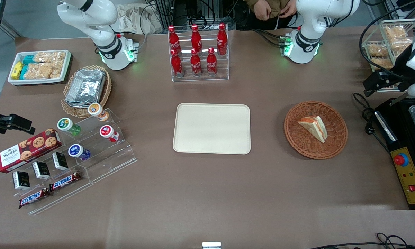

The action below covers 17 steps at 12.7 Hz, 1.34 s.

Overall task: Place sandwich from basket to tray
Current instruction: 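Lower the open left gripper over the sandwich in the wicker basket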

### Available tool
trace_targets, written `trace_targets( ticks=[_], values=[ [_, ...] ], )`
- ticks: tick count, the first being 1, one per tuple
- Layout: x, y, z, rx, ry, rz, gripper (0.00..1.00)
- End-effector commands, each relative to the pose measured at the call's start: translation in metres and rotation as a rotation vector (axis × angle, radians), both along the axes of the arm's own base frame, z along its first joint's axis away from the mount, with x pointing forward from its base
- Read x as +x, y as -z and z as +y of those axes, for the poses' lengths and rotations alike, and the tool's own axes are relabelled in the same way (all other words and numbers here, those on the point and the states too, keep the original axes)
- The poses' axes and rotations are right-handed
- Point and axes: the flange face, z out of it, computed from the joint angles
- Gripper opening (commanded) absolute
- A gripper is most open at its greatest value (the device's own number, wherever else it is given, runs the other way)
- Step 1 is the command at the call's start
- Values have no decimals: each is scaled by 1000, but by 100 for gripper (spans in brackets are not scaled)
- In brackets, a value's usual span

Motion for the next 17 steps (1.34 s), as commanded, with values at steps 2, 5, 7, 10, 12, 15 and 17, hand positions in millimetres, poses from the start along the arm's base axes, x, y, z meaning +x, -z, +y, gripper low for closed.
trace_targets(
  ticks=[2,5,7,10,12,15,17],
  values=[
    [9,-5,1,14,-47,-12,100],
    [15,12,-4,8,-178,14,100],
    [17,40,-10,-15,-332,60,100],
    [11,110,-14,2,-481,88,100],
    [4,166,-12,-1,-674,76,100],
    [-11,245,-20,-30,-678,15,100],
    [-18,287,-20,-30,-679,17,100]
  ],
)
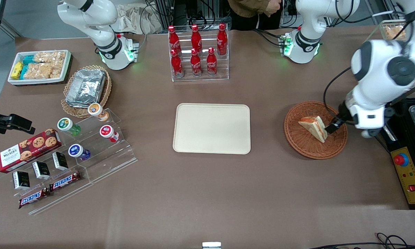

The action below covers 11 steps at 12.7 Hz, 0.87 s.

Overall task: Place sandwich from basket to tray
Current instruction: 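Lower the open left gripper over the sandwich in the wicker basket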

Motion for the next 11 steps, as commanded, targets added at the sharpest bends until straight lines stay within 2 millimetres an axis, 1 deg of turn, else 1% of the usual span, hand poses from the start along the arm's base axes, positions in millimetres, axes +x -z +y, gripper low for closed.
trace_targets(
  ticks=[1,2,3,5,7,8,10,11],
  values=[
    [-19,35,0,1,-27,-2,100],
    [-24,48,3,-2,-34,-4,100],
    [-33,68,7,-4,-38,-6,100],
    [-49,100,20,-13,-65,-37,100],
    [-60,136,21,-21,-70,-67,100],
    [-62,153,21,-24,-100,-85,100],
    [-66,179,21,-21,-112,-80,99],
    [-67,181,21,-21,-117,-77,65]
  ],
)
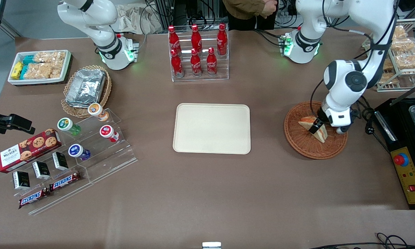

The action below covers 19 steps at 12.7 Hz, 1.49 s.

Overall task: Place sandwich from basket to tray
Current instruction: 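Lower the open left gripper over the sandwich in the wicker basket, then close the left gripper on the wrapped sandwich, then lift the sandwich and carry it with the left gripper over the cream tray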

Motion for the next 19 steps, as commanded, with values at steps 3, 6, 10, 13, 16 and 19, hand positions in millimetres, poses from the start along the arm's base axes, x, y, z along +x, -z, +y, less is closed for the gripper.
trace_targets(
  ticks=[3,6,10,13,16,19],
  values=[
    [4,1,-1,-7,-45,-19,0],
    [11,-40,-4,-3,-15,-5,0],
    [24,-121,-36,10,58,31,0],
    [54,-229,-97,18,131,85,0],
    [48,-296,-175,-54,214,-2,0],
    [22,-311,-253,-87,362,-79,0]
  ],
)
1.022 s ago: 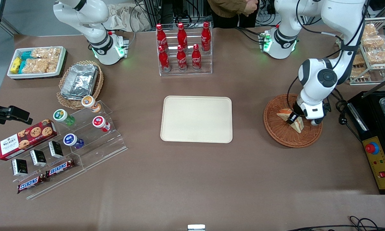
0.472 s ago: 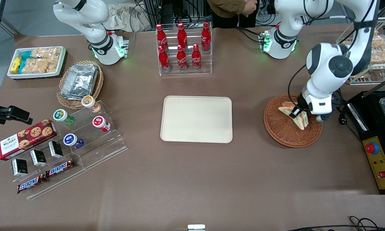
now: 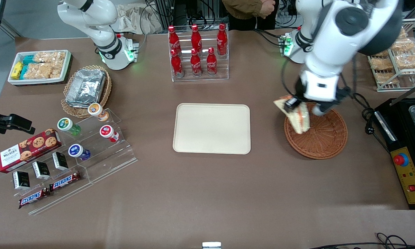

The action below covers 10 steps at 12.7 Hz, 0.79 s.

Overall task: Place sandwich from basket to tray
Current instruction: 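Lift the sandwich and carry it with the left gripper over the cream tray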

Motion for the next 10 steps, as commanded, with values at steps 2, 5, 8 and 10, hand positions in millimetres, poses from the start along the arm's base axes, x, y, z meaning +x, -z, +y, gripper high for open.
trace_targets(
  ticks=[2,5,8,10],
  values=[
    [-22,16,-72,-61,140,-14,0],
    [-36,99,-104,-73,328,-13,0],
    [-57,184,-115,-98,407,-44,0],
    [-63,227,-127,-66,462,-5,0]
  ],
)
